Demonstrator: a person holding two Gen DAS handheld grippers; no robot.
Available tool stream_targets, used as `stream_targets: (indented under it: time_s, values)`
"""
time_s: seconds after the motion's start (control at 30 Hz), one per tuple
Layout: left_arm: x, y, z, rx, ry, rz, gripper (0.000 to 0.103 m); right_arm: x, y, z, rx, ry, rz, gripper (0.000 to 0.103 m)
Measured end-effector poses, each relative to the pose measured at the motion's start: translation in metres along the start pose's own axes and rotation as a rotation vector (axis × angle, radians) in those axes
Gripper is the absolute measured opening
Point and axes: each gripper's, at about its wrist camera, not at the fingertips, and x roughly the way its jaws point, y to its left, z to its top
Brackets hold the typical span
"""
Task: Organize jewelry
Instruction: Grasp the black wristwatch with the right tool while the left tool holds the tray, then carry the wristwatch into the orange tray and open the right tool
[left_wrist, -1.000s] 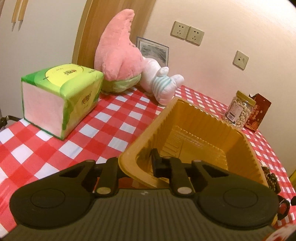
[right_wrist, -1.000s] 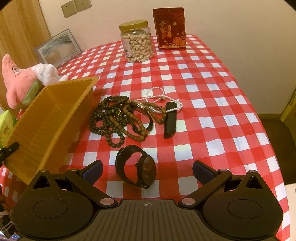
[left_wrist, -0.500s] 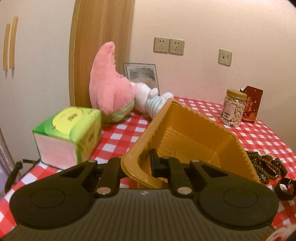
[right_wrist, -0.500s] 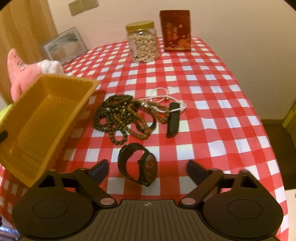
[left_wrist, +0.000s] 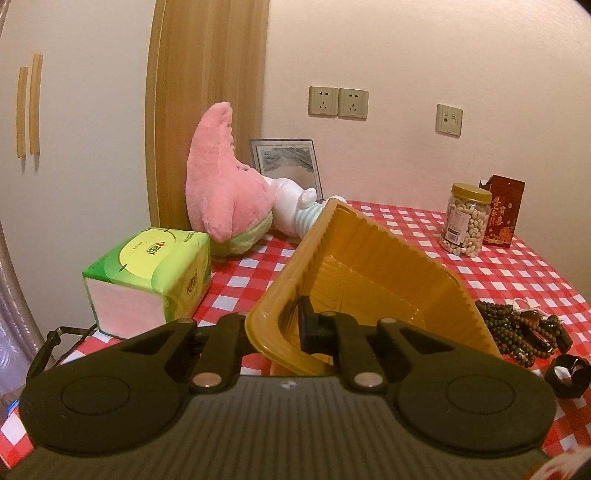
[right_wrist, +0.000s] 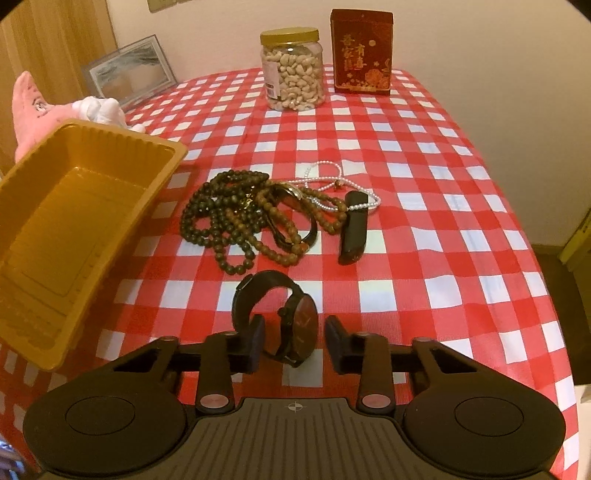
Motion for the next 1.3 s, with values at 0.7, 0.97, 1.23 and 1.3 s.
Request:
stream_targets:
  time_s: [0.7, 0.97, 1.23, 1.3]
  values:
    - [-0.001, -0.001, 0.002, 0.008, 0.007, -0.005, 0.010, -0.021, 0.020, 0.022, 0.025, -0.065, 0.123, 0.009]
    - [-0.002, -0.003, 0.003, 0.019, 0.017, 0.000, 0.010, -0.029, 0.073, 0.037, -0.044, -0.085, 0.294, 0.009]
    - [-0.002, -0.006, 0.004, 0.032, 0.020, 0.000, 0.010, -0.013, 0.120, 0.032, -0.140, -0.049, 0.361, 0.009]
    - [-0.002, -0.006, 0.005, 0.035, 0.021, 0.002, 0.010, -0.007, 0.125, 0.027, -0.159, -0.042, 0.357, 0.009]
